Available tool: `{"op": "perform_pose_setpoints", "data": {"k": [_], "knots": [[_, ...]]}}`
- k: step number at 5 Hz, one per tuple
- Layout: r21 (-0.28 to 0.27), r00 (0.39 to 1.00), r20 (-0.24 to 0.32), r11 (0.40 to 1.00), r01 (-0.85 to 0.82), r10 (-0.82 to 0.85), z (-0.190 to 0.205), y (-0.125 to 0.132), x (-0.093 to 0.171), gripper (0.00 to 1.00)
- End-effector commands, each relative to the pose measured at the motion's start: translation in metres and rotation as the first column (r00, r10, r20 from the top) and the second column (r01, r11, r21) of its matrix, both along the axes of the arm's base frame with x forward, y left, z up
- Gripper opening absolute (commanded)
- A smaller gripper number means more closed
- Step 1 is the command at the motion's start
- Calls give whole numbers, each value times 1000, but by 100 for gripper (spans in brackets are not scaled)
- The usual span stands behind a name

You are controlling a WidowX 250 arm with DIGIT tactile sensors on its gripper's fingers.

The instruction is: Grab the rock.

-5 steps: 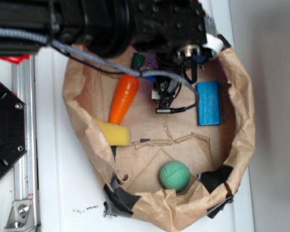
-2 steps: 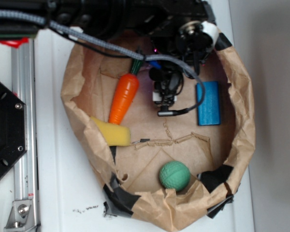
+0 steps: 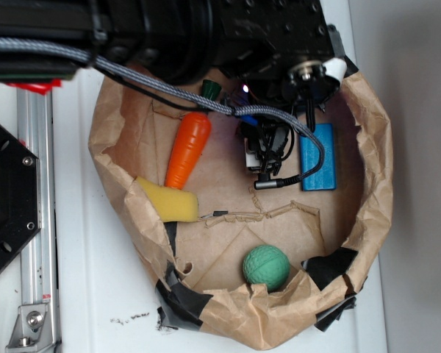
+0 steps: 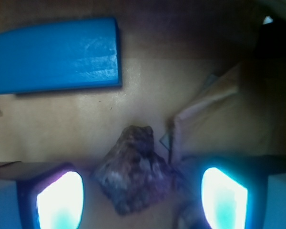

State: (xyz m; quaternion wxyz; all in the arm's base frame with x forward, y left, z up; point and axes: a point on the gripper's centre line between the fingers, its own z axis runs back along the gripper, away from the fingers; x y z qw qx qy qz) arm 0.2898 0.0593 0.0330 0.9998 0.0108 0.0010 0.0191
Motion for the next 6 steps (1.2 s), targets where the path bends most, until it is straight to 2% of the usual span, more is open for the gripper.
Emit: {"op": "perform_pose_setpoints", "data": {"k": [1,5,6], "knots": [[20,1000,16,1000,24,-24,1,-14,16,0],[-8,999,31,999,31,-31,12,-4,11,0],[128,996,18,988,85,-88,47,-17,10,0]]}}
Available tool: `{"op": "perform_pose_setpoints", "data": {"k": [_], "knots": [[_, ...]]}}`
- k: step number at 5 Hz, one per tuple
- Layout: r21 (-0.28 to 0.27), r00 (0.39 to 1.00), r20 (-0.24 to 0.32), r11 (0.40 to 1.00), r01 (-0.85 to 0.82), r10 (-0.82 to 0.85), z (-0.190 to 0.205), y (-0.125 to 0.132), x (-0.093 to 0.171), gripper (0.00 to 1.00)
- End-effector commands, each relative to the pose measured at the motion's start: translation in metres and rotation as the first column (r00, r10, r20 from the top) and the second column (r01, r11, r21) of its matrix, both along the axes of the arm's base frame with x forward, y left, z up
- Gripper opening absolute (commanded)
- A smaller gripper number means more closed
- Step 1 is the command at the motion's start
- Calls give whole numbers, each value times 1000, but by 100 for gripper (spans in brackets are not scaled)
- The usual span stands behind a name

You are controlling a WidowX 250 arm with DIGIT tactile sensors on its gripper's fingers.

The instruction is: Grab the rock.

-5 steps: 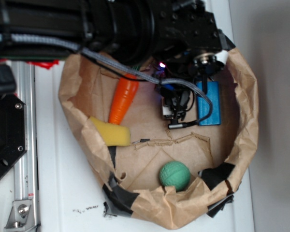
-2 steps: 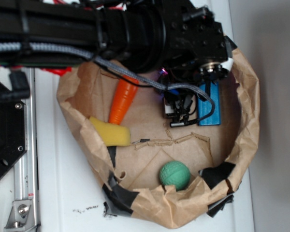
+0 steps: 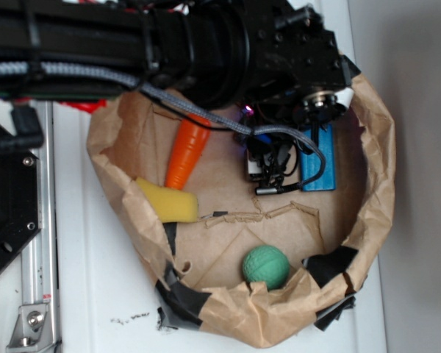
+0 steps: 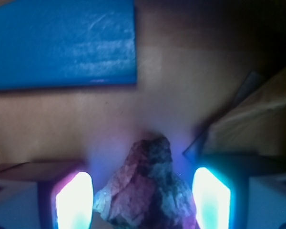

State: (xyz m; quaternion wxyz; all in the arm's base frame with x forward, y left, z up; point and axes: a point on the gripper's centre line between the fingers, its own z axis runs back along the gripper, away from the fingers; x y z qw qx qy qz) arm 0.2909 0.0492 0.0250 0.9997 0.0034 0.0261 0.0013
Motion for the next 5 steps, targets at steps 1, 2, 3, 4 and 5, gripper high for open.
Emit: {"op": "perform_pose_setpoints", "data": {"k": [1,2,3,4,5], "knots": [[177,999,21,984,20,-24,104,-21,1,0],[207,999,-36,977,47,-41,139,-35,0,0],[146,994,-98,989,-26,41,144,-37,-6,0],[116,990,-74,987,-107,116,148,-34,-25,0],[145,987,-80,981,-130,143,149,-25,-31,0]]}}
